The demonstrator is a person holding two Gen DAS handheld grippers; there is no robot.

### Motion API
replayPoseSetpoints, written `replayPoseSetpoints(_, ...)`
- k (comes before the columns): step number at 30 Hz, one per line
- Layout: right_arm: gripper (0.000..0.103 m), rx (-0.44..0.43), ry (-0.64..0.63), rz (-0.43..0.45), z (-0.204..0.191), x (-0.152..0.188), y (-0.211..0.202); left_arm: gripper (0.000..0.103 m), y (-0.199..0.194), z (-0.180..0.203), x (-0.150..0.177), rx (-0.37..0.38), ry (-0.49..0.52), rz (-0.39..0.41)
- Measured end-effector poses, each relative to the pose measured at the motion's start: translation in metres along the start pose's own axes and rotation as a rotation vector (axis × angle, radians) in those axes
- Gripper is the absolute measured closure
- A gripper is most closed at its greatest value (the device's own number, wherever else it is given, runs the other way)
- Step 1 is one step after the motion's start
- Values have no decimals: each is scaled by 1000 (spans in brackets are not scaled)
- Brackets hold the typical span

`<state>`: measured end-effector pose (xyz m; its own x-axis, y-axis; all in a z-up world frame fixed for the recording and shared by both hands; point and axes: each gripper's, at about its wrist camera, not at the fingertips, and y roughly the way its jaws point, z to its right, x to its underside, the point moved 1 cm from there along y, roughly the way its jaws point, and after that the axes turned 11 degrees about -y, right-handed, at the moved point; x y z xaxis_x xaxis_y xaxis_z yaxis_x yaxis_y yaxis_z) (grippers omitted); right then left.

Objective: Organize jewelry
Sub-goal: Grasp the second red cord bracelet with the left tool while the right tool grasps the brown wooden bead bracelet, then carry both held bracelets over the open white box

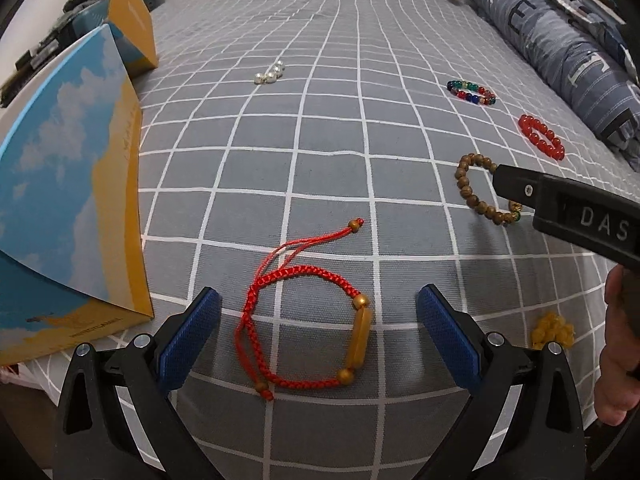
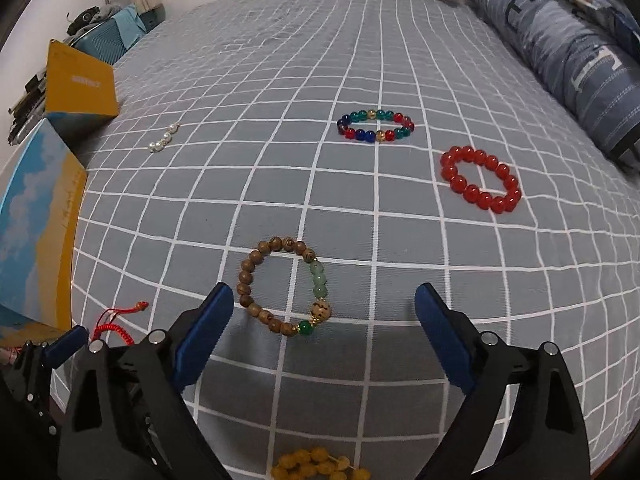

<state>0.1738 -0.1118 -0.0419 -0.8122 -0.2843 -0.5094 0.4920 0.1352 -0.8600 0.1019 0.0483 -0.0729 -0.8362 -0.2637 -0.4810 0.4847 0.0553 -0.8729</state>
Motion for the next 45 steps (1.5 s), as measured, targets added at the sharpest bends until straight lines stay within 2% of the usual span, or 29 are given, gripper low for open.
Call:
replayPoseSetpoints(2, 15, 4, 5, -7, -1, -2, 3, 6, 1, 1, 0, 1, 5, -3)
replayPoseSetpoints(5, 21, 2, 16, -20, -1, -3, 8, 6, 2, 2, 1, 6, 3, -4)
replayPoseSetpoints(7, 27, 8, 21, -36, -1, -2, 12, 7, 3, 1, 1, 14, 1, -10)
replayPoseSetpoints(9, 41, 7, 28, -60, -1, -2, 19, 11, 3, 0, 0, 20, -3, -11)
replayPoseSetpoints(10, 43, 2, 35, -78, 0, -1, 23, 14, 3, -1, 0, 24, -4, -15)
replayPoseSetpoints(13, 52, 15, 40, -88, 0, -2, 27, 27, 2, -1, 0, 39, -9, -22)
replayPoseSetpoints(15, 61, 13, 43, -90, -1, -2, 27, 40, 1, -2, 0, 56, -13, -32)
replayPoseSetpoints(22, 82, 14, 73, -100, 3, 0, 27, 69, -1, -2, 0, 94, -14, -45)
replayPoseSetpoints(24, 92, 15, 74, -104, 5, 0, 28, 82, -2, -1, -1, 98, -13, -45)
replayPoseSetpoints(26, 93, 14, 79, -104, 4, 0, 27, 92, -3, 0, -1, 111, -14, -47)
replayPoseSetpoints(45, 93, 28, 101, -85, 3, -1, 14, 92, -22, 0, -4, 109, 11, 6)
